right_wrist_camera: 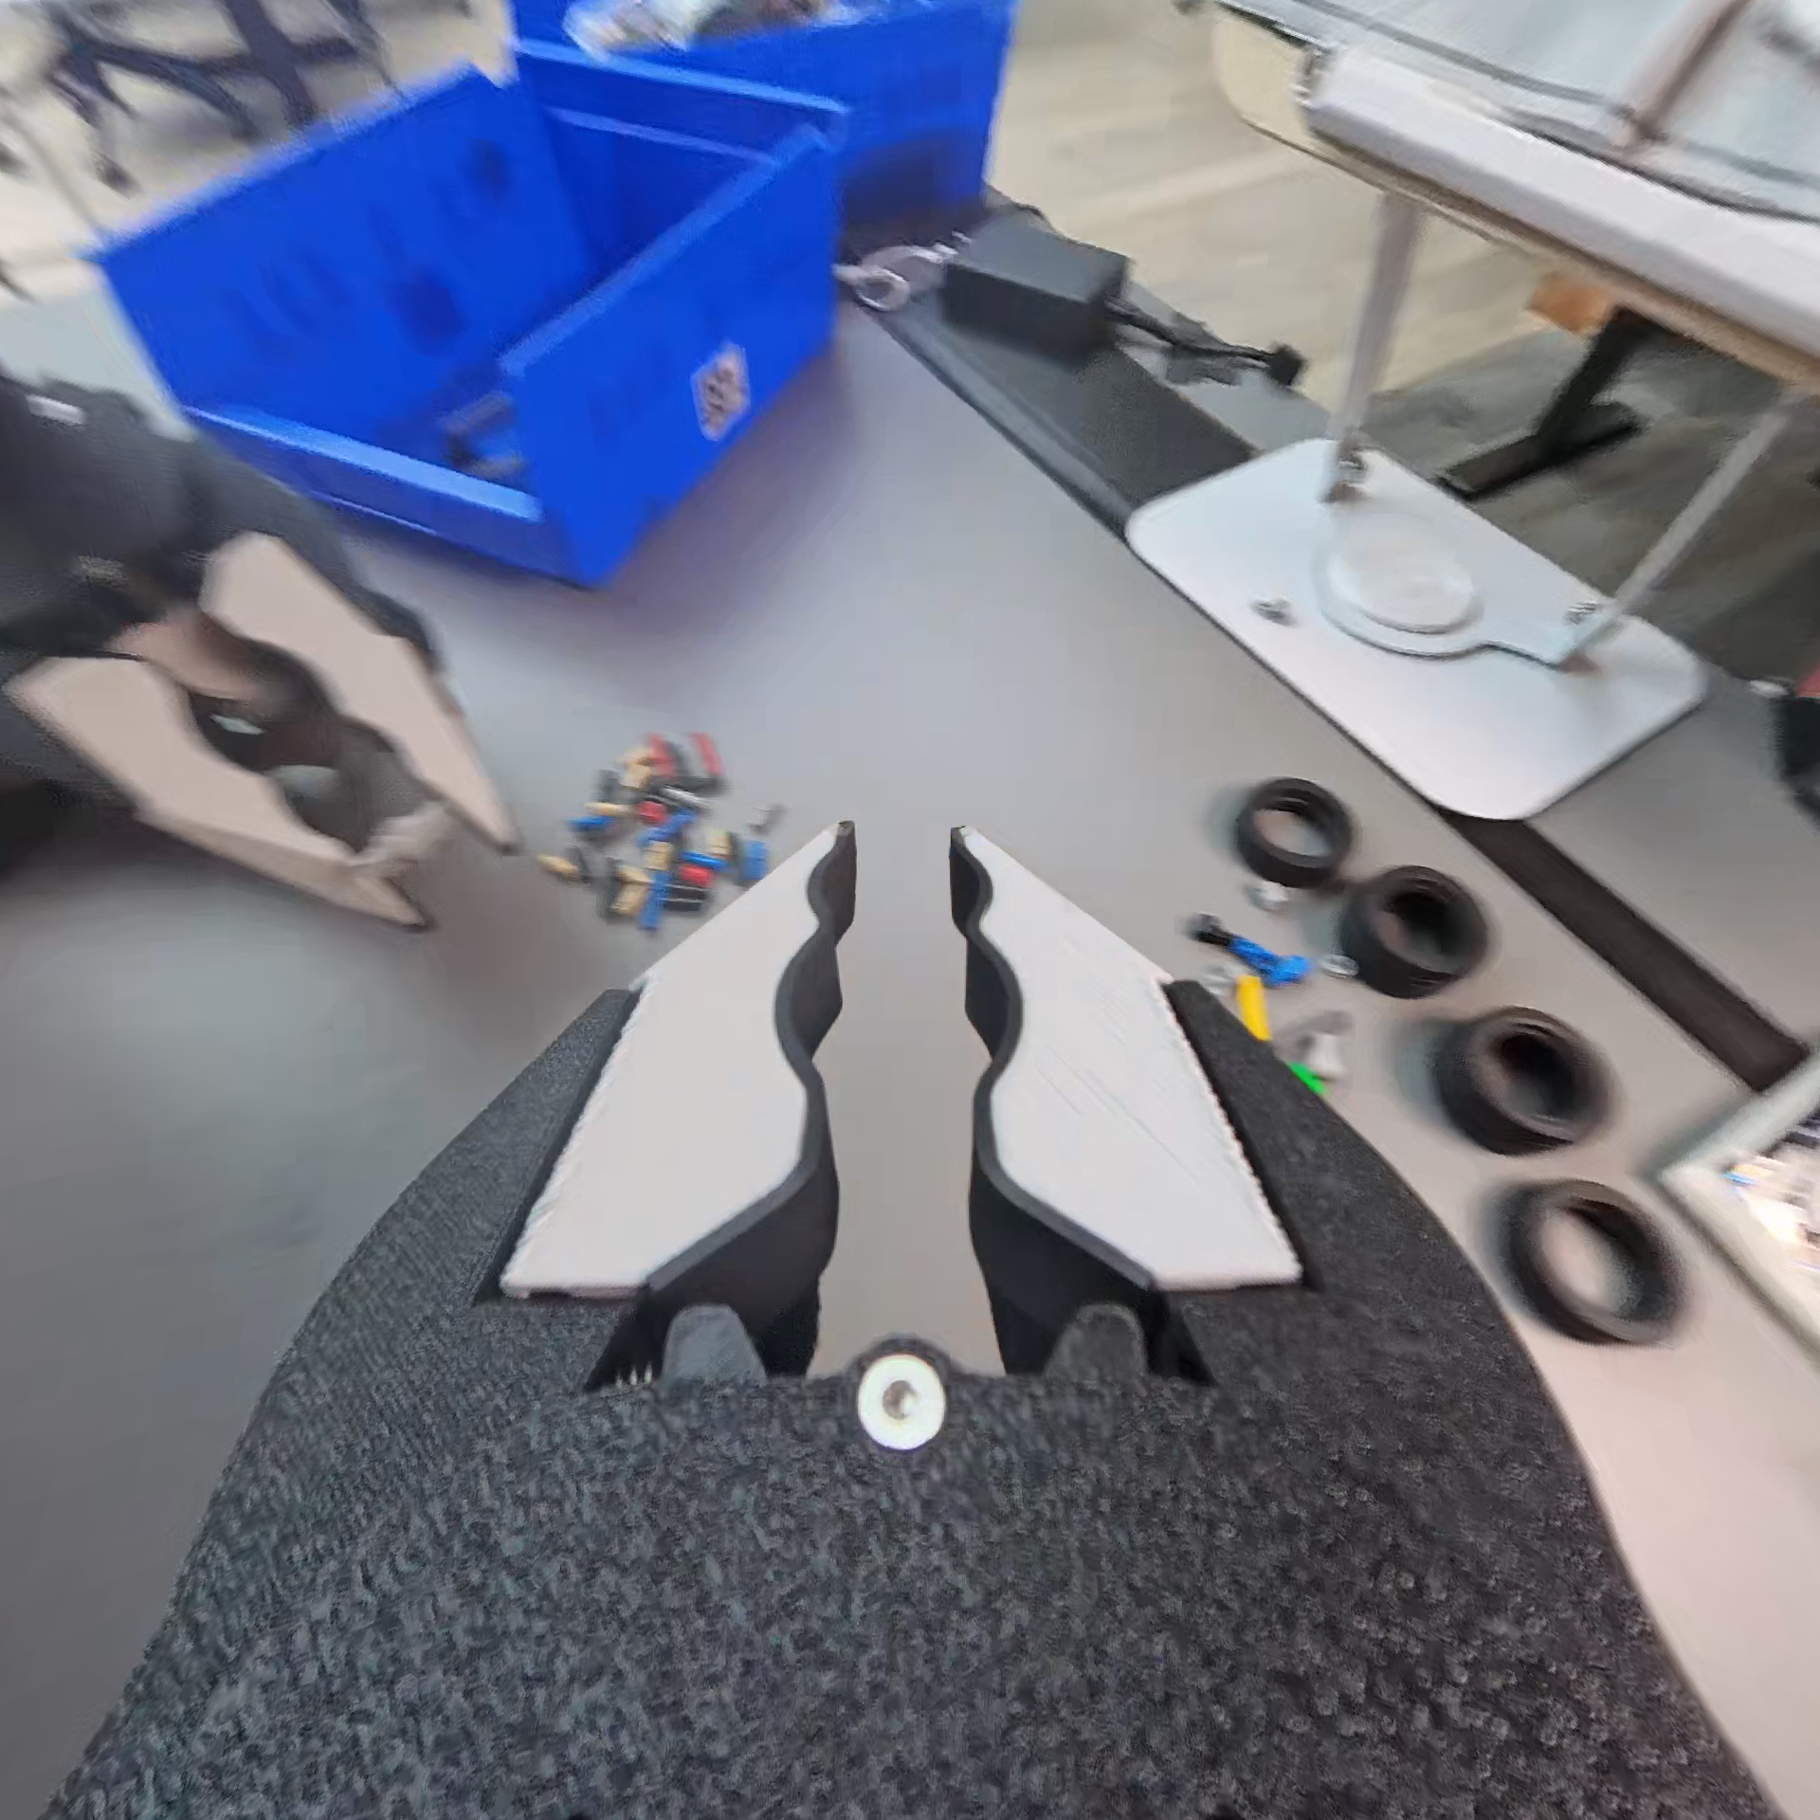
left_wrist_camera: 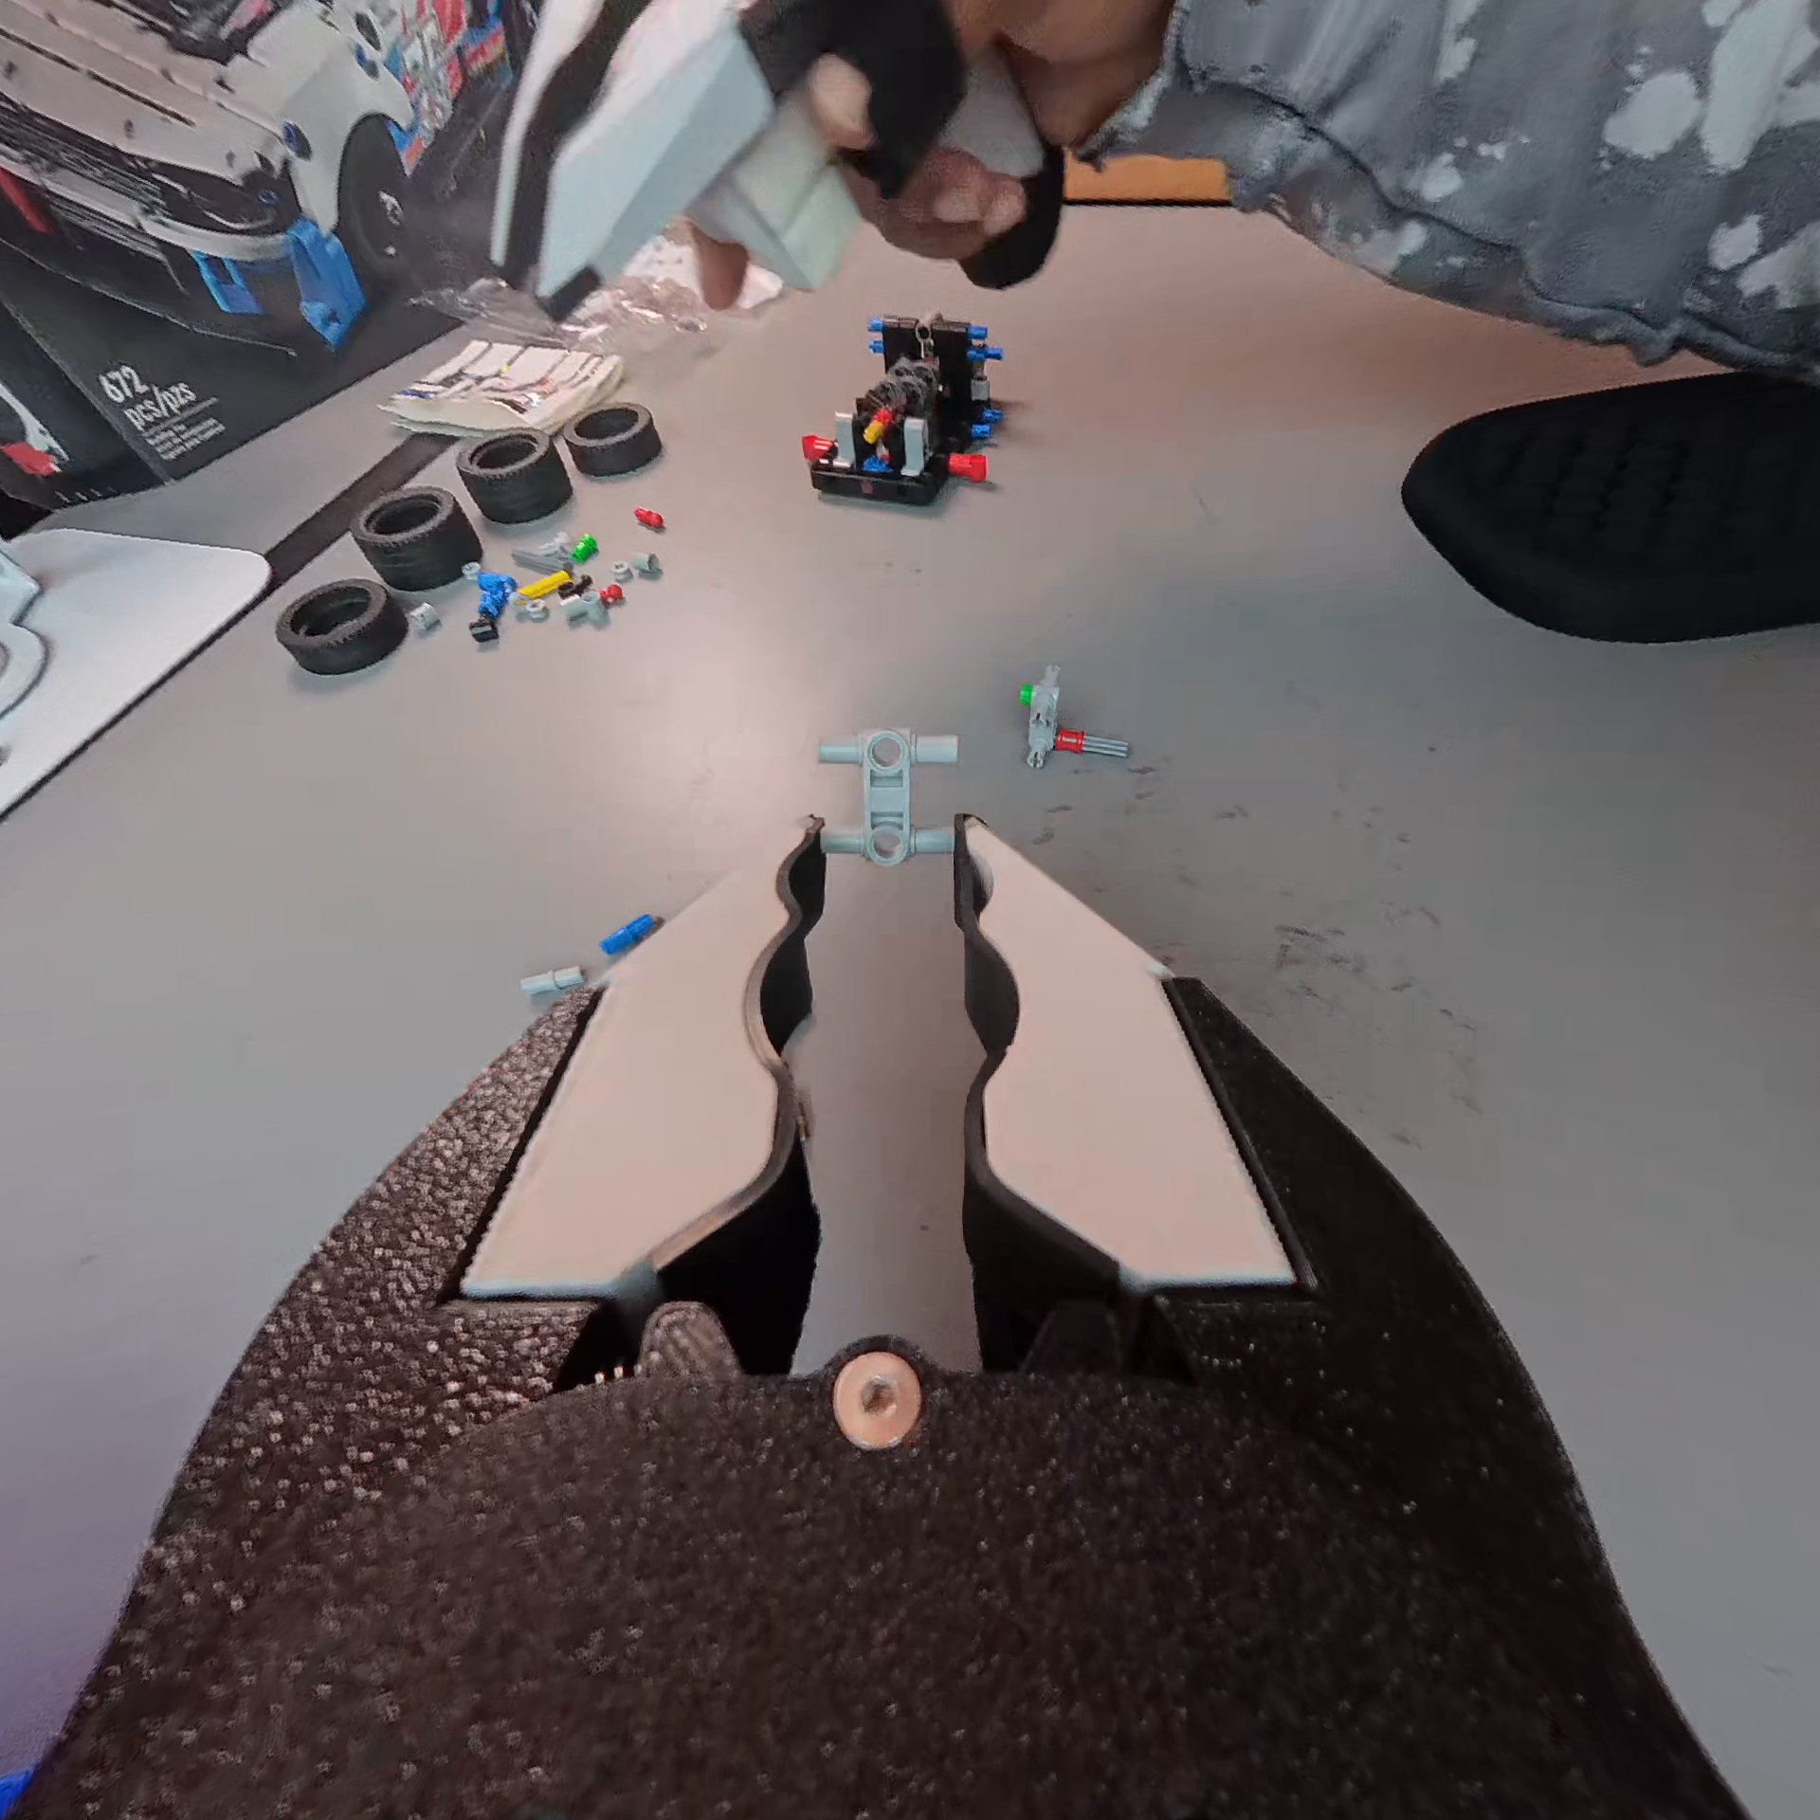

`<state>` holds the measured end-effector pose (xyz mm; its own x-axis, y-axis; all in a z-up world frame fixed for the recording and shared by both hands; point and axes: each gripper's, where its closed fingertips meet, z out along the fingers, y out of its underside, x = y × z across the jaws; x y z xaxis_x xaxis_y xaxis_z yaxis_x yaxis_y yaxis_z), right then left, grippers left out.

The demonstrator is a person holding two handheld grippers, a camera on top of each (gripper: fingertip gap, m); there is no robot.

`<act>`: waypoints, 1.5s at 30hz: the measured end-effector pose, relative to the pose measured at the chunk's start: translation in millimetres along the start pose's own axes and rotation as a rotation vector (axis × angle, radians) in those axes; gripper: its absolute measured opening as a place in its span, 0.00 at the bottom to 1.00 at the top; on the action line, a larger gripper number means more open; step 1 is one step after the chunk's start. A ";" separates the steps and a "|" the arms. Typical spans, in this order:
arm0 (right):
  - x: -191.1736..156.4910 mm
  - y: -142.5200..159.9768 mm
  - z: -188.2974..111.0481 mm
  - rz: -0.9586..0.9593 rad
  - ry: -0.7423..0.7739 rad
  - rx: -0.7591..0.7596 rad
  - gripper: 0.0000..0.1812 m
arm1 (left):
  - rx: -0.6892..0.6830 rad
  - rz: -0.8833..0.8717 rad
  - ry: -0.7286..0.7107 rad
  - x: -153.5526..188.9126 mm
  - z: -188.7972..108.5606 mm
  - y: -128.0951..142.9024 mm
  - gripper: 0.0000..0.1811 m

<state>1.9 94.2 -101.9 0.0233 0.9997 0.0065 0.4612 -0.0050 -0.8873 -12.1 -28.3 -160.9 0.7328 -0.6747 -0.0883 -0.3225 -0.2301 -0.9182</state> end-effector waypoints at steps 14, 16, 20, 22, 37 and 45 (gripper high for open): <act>-133.4 31.2 24.0 0.102 -0.250 0.135 0.04 | -0.090 0.425 -0.280 -2.3 3.1 -4.4 0.14; -130.7 24.1 13.9 -0.019 -0.227 0.222 0.02 | -0.035 0.381 -0.244 2.2 2.9 -10.2 0.15; -139.0 11.9 -7.4 -0.303 -0.170 0.354 0.02 | 0.150 0.114 -0.034 16.3 -5.1 -30.3 0.20; -145.1 4.8 -14.5 -0.381 -0.148 0.410 0.02 | 0.240 0.011 0.090 25.2 -13.5 -42.4 0.20; -156.3 -0.3 -23.1 -0.746 0.040 0.468 0.02 | 0.378 -0.030 0.247 43.2 -31.7 -64.5 0.07; -150.5 12.7 -11.8 -0.541 -0.070 0.420 0.02 | 0.301 -0.031 0.267 40.3 -27.4 -50.8 0.05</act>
<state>14.8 -56.7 -108.6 -0.1774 0.8580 0.4820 0.0084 0.4910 -0.8711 17.3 -63.0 -107.3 0.5453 -0.8382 0.0088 -0.0838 -0.0649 -0.9944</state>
